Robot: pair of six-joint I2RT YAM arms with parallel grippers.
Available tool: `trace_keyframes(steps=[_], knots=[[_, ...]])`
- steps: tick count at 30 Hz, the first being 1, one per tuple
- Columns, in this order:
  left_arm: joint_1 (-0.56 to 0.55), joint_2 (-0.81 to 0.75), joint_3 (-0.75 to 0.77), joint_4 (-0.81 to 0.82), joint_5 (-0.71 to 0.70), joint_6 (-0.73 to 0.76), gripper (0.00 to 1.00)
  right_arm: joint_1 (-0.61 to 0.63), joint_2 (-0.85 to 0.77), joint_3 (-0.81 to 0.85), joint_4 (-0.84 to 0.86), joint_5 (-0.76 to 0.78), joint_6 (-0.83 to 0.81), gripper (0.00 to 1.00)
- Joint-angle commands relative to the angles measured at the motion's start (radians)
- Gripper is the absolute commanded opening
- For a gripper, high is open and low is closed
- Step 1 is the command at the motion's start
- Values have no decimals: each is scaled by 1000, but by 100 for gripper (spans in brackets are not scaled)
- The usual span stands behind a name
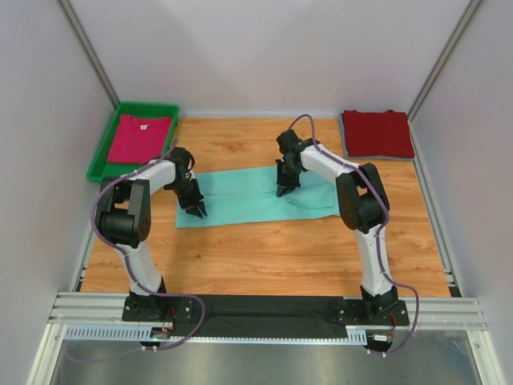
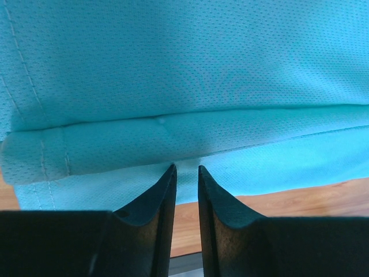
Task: Fold and stack the t-shirts
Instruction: Fold the tshirt
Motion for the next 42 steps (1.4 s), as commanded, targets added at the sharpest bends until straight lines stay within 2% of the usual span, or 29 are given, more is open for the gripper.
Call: trace_keyframes(steps=[1,6,9,10,11,14,17,21,22,25,26,28,31,36,42], knots=[[4,-7,-15,-2,-13,24,29,-8,29,35,2,46,-35,13],[4,-19,-19,-13,-13,32,28,-15,50,53,-18,34,-54,14],[3,-66,-28,-22,-26,43,28,-17,-24,30,-36,24,-55,19],[3,-85,-31,-29,-36,44,29,-18,-55,12,-47,24,-54,22],[3,-118,-35,-28,-42,47,29,-23,-83,3,-56,30,-46,32],[3,-166,-28,-34,-56,51,31,-58,-189,-45,-96,63,-14,43],[3,-169,-9,-27,-56,48,31,-109,-301,-117,-93,49,11,44],[3,-97,19,-26,-33,38,30,-241,-413,-282,-56,46,18,43],[3,-88,13,-16,-30,32,30,-265,-428,-309,-50,44,18,43],[3,-57,1,-3,-57,31,28,-351,-464,-402,-23,29,12,32],[3,-50,-2,-3,-69,35,27,-385,-476,-424,-7,20,9,21],[3,-48,-4,-3,-88,44,27,-403,-480,-479,40,6,0,10],[3,-45,4,-10,-95,60,27,-417,-455,-504,83,6,-6,3],[3,-11,10,-31,-112,58,26,-436,-347,-510,126,35,15,1],[3,30,-5,-100,-250,18,20,-427,-252,-444,131,90,-8,1]])
